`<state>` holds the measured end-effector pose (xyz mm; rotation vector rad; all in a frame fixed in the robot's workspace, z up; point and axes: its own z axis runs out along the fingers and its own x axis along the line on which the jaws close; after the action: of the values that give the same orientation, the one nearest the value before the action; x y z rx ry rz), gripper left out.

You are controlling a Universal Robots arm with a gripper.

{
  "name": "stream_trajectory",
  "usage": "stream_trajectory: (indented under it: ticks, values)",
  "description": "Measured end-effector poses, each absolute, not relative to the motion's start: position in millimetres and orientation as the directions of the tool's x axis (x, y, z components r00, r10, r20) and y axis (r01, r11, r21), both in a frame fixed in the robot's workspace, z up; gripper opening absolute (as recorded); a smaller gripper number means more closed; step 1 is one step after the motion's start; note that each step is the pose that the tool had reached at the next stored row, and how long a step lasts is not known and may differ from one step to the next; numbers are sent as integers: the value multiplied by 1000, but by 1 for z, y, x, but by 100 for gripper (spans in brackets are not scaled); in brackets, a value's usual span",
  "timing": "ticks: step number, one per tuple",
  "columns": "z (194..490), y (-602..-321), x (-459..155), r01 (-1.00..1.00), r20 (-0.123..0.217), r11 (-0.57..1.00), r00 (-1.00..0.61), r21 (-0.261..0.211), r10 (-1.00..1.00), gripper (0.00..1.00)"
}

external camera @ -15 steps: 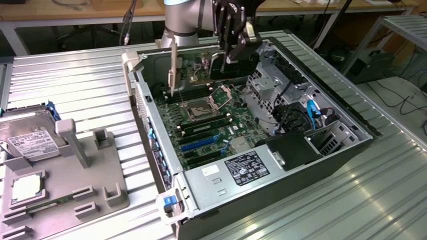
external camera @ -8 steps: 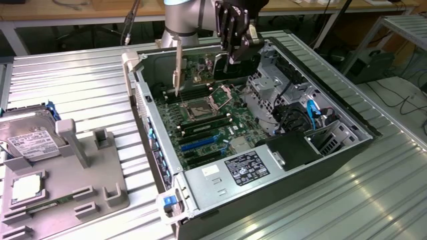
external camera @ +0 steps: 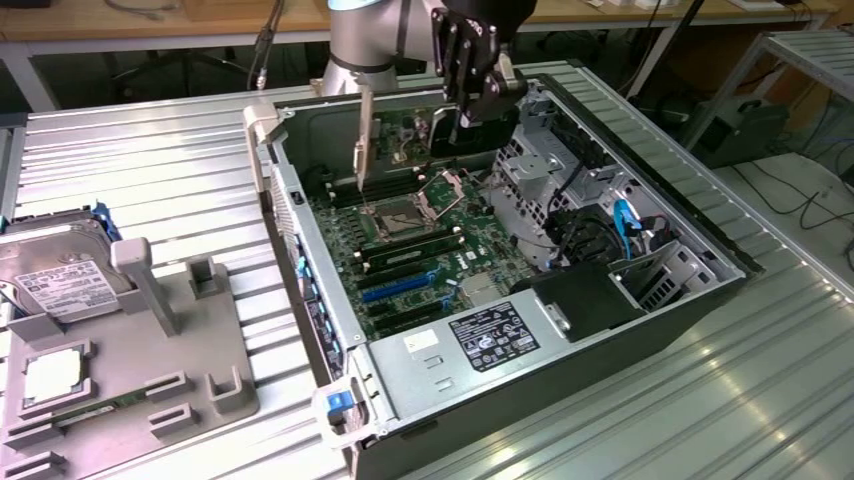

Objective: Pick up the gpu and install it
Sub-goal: 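Insert the gpu into the slot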

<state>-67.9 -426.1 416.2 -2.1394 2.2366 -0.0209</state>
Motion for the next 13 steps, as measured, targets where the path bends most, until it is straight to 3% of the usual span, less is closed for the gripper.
stream_trajectory:
  ticks: [13]
  values:
    - [403, -411, -64, -999, -24, 29, -28, -42, -999, 28]
